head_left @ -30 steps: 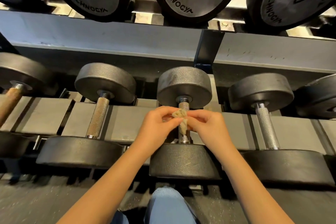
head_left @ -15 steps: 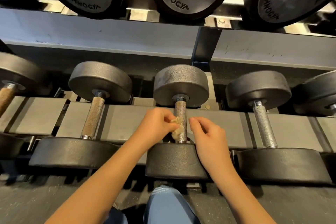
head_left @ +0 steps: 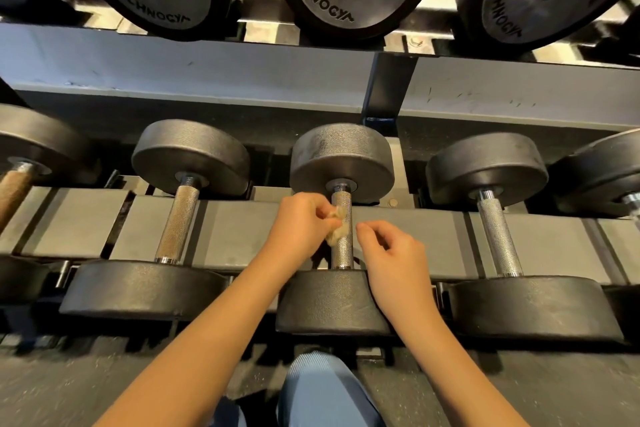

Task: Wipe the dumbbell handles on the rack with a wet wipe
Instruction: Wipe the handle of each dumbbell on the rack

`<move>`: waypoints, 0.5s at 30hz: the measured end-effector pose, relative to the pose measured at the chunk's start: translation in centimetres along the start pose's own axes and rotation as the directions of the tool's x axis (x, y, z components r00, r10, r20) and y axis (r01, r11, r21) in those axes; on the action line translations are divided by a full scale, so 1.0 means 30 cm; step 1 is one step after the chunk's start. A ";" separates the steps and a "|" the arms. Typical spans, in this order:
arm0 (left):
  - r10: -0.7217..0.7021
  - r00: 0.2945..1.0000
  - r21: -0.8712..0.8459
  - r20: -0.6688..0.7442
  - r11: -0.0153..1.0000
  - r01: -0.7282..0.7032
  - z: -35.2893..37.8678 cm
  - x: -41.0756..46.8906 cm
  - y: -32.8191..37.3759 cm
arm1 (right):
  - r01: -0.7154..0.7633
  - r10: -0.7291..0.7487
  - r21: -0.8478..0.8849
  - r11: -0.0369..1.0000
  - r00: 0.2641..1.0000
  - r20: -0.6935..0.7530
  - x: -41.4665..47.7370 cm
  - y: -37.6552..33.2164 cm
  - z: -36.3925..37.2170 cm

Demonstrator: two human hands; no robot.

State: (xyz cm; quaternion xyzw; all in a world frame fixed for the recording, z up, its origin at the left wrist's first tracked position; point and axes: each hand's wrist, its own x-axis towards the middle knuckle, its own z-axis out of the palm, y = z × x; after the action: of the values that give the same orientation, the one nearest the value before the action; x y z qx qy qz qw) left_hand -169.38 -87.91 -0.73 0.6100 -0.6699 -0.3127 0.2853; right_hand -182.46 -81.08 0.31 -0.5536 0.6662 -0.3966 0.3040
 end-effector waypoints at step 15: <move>0.061 0.995 0.053 0.075 0.996 -0.065 -0.003 -0.005 -0.003 | 0.018 0.001 -0.264 0.964 0.997 0.073 -0.023 -0.012 0.017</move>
State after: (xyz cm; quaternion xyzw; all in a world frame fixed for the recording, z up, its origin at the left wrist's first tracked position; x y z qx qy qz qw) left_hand -169.25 -87.78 -0.75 0.5844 -0.7072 -0.3071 0.2532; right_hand -181.71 -80.54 0.34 -0.6061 0.6992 -0.2854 0.2497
